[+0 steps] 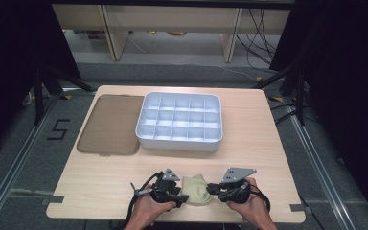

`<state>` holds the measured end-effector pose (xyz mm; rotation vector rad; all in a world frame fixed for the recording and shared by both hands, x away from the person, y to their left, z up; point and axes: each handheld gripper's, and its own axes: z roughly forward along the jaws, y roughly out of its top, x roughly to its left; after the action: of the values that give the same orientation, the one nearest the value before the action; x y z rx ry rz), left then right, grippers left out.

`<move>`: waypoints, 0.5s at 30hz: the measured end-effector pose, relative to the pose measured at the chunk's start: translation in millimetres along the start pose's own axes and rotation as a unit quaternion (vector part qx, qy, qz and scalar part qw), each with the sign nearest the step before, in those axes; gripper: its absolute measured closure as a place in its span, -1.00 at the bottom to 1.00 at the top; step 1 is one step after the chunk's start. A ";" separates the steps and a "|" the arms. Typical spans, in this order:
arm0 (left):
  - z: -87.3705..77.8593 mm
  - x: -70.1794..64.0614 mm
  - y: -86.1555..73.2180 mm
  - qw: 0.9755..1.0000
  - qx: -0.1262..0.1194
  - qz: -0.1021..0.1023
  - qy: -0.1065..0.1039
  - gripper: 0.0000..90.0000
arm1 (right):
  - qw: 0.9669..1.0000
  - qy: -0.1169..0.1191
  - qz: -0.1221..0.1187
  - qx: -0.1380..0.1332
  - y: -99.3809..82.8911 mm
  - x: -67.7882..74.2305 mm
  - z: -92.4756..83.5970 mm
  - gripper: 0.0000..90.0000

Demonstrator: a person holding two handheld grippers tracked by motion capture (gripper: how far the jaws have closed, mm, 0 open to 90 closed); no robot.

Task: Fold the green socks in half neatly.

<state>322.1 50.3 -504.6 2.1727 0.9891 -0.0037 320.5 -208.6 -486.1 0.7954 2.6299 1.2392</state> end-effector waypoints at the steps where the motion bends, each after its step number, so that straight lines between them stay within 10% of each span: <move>1: 1.0 2.2 1.8 1.000 -0.006 -0.009 -0.003 0.20 | 1.000 0.000 0.000 0.000 -0.1 -0.1 0.0 0.81; 15: 8.2 -6.8 5.6 0.999 0.000 0.024 0.021 0.61 | 1.000 -0.005 -0.002 -0.001 0.8 -0.7 -2.4 0.81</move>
<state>323.3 38.3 -505.1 2.2043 0.9600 0.0642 320.6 -210.1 -484.0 0.7948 2.6208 1.2334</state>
